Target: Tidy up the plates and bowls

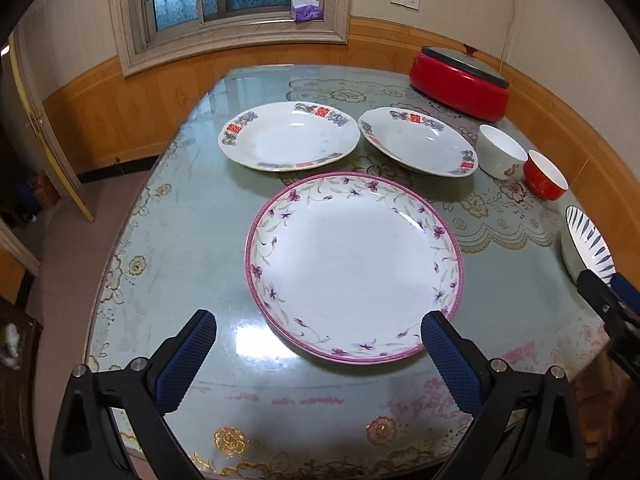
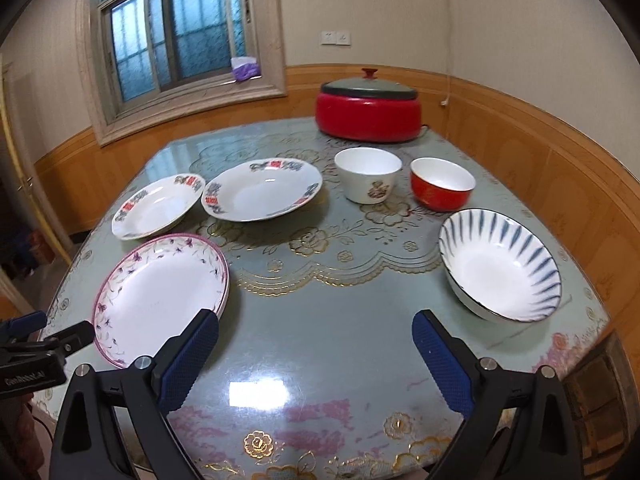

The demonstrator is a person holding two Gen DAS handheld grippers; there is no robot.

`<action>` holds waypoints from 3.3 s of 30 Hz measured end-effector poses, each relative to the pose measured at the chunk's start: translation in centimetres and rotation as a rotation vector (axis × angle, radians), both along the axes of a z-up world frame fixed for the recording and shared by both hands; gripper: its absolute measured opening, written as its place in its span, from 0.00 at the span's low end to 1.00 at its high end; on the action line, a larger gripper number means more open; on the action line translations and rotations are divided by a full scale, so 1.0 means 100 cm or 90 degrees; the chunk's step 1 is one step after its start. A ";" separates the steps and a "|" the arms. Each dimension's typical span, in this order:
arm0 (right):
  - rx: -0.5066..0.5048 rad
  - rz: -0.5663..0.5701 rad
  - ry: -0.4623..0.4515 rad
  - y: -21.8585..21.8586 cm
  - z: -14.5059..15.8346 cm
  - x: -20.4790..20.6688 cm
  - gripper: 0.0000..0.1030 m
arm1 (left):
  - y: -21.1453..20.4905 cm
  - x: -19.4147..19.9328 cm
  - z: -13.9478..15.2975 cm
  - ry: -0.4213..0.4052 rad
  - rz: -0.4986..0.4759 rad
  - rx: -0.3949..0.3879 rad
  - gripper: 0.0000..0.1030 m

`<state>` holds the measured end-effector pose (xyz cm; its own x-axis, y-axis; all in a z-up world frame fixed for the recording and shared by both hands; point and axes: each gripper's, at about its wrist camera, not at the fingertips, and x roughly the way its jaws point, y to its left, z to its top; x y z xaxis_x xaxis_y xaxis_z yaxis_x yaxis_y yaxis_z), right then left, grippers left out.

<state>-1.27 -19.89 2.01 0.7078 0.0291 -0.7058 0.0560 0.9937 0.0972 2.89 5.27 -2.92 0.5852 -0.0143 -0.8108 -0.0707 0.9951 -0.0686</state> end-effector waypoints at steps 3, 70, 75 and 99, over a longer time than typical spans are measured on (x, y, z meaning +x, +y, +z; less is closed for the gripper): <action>0.008 0.037 0.029 0.004 -0.007 0.015 0.84 | 0.015 0.007 -0.008 0.016 0.005 -0.028 1.00; 0.060 0.174 0.230 0.066 -0.083 0.125 0.17 | 0.017 0.077 -0.068 0.051 -0.056 0.027 0.34; 0.064 0.150 0.229 0.050 -0.084 0.119 0.17 | 0.001 0.081 -0.068 0.058 -0.066 0.030 0.34; 0.099 0.216 0.200 -0.015 -0.052 0.130 0.32 | -0.004 0.078 -0.036 0.046 0.086 0.031 0.84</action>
<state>11.77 -21.37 -3.17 0.3938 0.3427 -0.8529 -0.2179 0.9363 0.2755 10.73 4.91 -6.49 0.5189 0.1008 -0.8489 -0.2075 0.9782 -0.0107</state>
